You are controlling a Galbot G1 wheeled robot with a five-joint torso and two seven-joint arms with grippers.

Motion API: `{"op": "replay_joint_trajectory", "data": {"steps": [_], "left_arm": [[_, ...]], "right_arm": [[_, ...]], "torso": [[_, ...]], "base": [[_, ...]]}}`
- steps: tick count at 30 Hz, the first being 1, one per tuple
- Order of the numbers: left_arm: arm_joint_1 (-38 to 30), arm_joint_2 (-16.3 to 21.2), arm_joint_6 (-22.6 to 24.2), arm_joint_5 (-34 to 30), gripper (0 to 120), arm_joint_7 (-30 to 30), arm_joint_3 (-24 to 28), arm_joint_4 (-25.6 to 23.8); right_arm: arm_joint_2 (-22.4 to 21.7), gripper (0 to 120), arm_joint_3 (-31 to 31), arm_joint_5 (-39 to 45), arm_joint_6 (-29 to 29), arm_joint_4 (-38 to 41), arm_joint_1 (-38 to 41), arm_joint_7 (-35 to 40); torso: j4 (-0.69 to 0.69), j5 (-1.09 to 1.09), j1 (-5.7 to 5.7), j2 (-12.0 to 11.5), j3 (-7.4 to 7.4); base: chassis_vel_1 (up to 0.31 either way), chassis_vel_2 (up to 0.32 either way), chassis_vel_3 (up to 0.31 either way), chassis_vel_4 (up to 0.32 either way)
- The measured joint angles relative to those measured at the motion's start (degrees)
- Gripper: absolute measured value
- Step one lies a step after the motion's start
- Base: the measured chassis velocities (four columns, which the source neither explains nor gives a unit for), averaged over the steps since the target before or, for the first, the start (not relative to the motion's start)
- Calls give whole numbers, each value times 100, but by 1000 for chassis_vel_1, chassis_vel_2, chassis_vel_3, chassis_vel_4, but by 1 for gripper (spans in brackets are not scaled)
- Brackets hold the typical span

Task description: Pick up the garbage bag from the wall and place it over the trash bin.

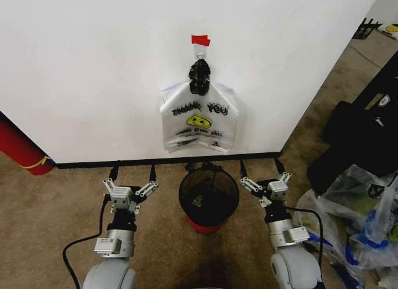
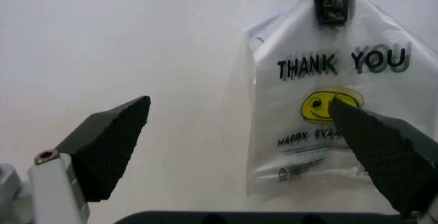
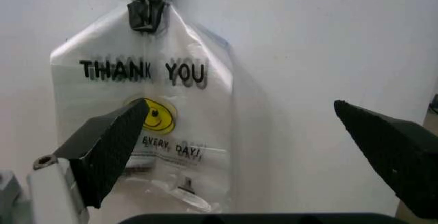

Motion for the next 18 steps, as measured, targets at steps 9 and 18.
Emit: {"op": "replay_joint_trajectory", "data": {"steps": [9, 18], "left_arm": [[38, 36, -7, 115, 100, -1, 71, 10], [43, 110, 6, 168, 100, -2, 48, 66]], "right_arm": [[-356, 100, -514, 1375, -377, -341, 1013, 18], [-188, 100, -1413, 3197, -624, -1484, 2670, -126]], "torso": [[2, 0, 0, 0, 0], [1, -2, 0, 0, 1]], "base": [[0, 0, 0, 0], [0, 0, 0, 0]]}}
